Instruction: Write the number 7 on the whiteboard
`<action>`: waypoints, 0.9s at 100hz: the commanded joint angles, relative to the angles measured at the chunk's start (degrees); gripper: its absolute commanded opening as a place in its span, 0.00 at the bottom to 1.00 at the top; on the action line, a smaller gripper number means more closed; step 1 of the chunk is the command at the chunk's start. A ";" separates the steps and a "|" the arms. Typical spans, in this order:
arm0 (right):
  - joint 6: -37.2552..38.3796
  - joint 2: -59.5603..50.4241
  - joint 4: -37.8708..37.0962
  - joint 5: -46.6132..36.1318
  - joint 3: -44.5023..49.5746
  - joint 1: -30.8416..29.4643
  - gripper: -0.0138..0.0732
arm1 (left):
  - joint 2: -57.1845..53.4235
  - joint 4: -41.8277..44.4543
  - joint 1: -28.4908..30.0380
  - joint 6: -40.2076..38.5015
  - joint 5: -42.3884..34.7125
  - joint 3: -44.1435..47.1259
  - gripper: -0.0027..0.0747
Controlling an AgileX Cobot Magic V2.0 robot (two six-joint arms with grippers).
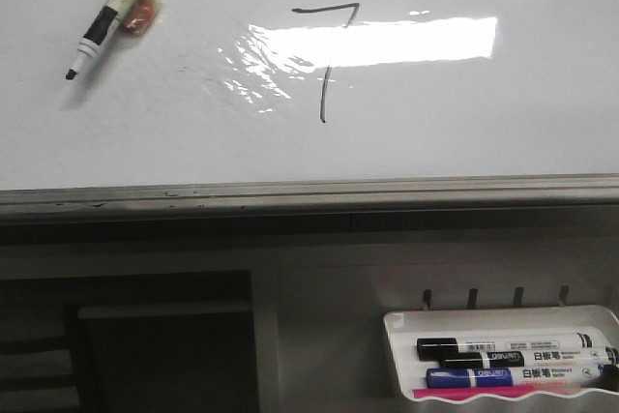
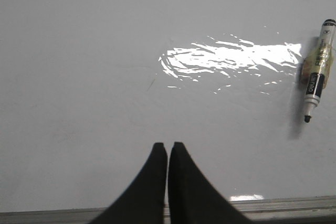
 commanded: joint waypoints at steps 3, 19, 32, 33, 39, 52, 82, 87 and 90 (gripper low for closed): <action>-0.45 -0.55 1.76 -3.13 -1.46 -0.44 0.09 | -1.73 0.03 0.12 -0.46 -3.71 2.07 0.01; -0.45 -0.55 1.76 -3.13 -1.46 -0.44 0.09 | -1.73 0.03 0.12 -0.46 -3.71 2.07 0.01; -0.45 -0.55 0.82 -3.43 -1.46 -0.44 0.09 | -1.73 0.03 0.12 -0.46 -3.71 2.07 0.01; -0.45 -0.55 0.32 -3.71 -1.46 -0.44 0.09 | -1.73 0.03 0.12 -0.46 -3.71 2.07 0.01; 2.92 -0.55 -6.36 -5.13 -1.46 -0.44 0.09 | -1.73 0.03 0.12 -0.46 -3.71 2.07 0.01; 31.45 -0.55 -35.16 -11.60 -0.46 -0.44 0.09 | -1.73 0.03 0.12 -0.46 -3.71 2.07 0.01; 41.02 -0.55 -55.50 -28.60 11.01 -0.44 0.09 | -1.73 0.03 0.12 -0.46 -3.71 2.07 0.01; 41.02 -0.84 -55.98 -29.09 12.88 -0.44 0.09 | -1.73 0.03 0.12 -0.46 -3.71 2.07 0.01; 41.02 -1.03 -56.01 -29.61 13.93 -0.44 0.09 | -1.73 0.03 0.12 -0.46 -3.71 2.07 0.01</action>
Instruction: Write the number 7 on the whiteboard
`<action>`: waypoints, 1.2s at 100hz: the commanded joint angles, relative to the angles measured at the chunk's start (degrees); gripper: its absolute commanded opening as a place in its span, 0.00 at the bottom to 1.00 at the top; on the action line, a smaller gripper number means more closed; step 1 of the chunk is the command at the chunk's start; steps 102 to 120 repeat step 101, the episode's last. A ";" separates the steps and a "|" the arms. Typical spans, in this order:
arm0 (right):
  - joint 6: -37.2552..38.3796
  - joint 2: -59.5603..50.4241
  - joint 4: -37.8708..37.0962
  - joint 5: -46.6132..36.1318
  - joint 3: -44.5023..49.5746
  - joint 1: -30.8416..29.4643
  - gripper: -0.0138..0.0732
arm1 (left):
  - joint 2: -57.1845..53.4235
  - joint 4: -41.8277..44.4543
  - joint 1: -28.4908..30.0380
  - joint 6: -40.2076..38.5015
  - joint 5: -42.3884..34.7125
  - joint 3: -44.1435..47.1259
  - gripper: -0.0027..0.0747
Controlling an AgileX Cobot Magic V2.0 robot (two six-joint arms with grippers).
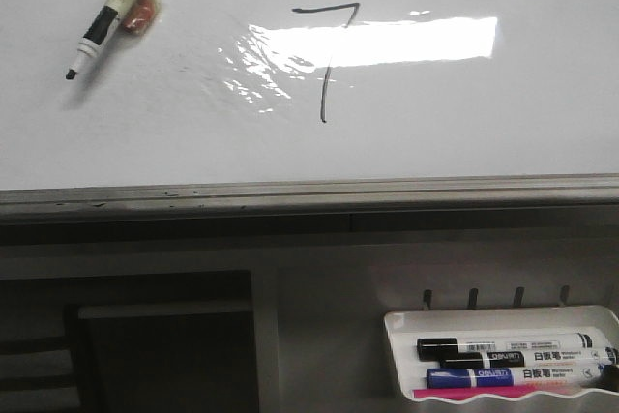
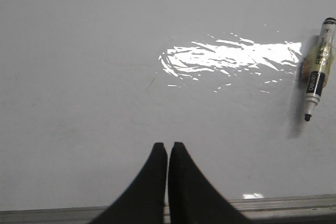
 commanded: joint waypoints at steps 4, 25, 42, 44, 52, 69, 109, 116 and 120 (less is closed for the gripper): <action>0.57 -1.03 -2.09 -7.54 2.58 -0.44 0.09 | -1.73 0.03 0.12 -0.46 -4.08 2.07 0.01; 0.72 -1.03 -2.57 -3.51 2.70 -0.44 0.09 | -1.73 0.03 0.12 -0.46 -4.08 2.07 0.01; 0.72 -1.03 -2.57 -2.46 2.70 -0.44 0.09 | -1.73 0.03 0.12 -0.46 -4.08 2.07 0.01; 0.72 -1.03 -2.57 -2.46 2.70 -0.44 0.09 | -1.73 0.03 0.12 -0.46 -4.08 2.07 0.01; 0.72 -1.03 -2.57 -2.71 2.70 -0.44 0.09 | -1.73 0.03 0.12 -0.46 -4.08 2.07 0.01; 0.72 -1.03 -2.57 -2.71 2.70 -0.44 0.09 | -1.73 0.03 0.12 -0.46 -4.08 2.07 0.01; 0.72 -1.03 -2.57 -2.71 2.70 -0.44 0.09 | -1.73 0.03 0.12 -0.46 -4.08 2.07 0.01; 0.72 -1.03 -2.57 -2.71 2.70 -0.44 0.09 | -1.73 0.03 0.12 -0.46 -4.08 2.07 0.01; 0.72 -1.03 -2.57 -2.71 2.70 -0.44 0.09 | -1.73 0.03 0.12 -0.46 -4.08 2.07 0.01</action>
